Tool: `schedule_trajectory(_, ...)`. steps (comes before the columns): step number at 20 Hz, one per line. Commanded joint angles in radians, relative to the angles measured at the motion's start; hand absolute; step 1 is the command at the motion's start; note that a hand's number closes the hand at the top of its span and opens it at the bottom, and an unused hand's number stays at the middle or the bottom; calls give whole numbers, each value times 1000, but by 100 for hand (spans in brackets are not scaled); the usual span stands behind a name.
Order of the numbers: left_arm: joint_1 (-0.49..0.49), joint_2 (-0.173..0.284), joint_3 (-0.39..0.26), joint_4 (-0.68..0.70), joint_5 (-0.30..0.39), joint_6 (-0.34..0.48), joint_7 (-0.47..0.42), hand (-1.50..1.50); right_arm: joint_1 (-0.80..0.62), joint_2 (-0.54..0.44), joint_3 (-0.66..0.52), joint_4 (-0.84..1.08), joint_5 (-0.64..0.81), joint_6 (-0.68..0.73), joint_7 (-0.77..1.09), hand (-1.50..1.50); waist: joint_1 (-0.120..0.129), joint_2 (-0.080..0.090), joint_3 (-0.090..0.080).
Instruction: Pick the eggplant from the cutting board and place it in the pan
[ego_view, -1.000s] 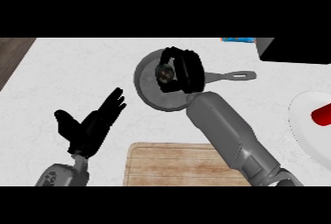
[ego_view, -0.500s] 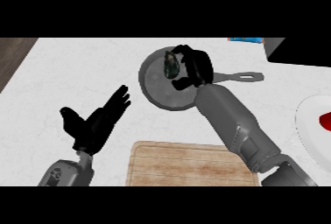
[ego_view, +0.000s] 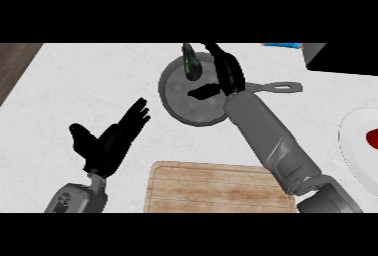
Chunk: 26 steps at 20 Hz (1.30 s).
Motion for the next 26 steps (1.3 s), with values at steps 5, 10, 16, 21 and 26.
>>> schedule_trajectory(5, 33, 4, 11, 19, -9, -3, -23, 0, 13, -51, -192, 30, -197, 251, -136, -150, -22, -8, -1)
schedule_trajectory(10, 69, 9, -6, -21, -20, -7, -20, 0, 47, -142, -201, 92, -206, 480, -221, -150, -20, -11, -1)
schedule_trajectory(16, 71, 32, 30, -22, 2, -30, -15, 0, 88, -249, -205, 130, -204, 706, -328, -150, -29, -16, -1)
schedule_trajectory(21, 35, 18, 44, -39, -5, 5, 36, 0, 81, -305, -198, 145, -186, 816, -363, -150, -46, -24, -1)
schedule_trajectory(26, 42, 19, 55, -58, 9, -11, 41, 0, 92, -321, -183, 168, -157, 845, -396, -150, -39, -21, -1)
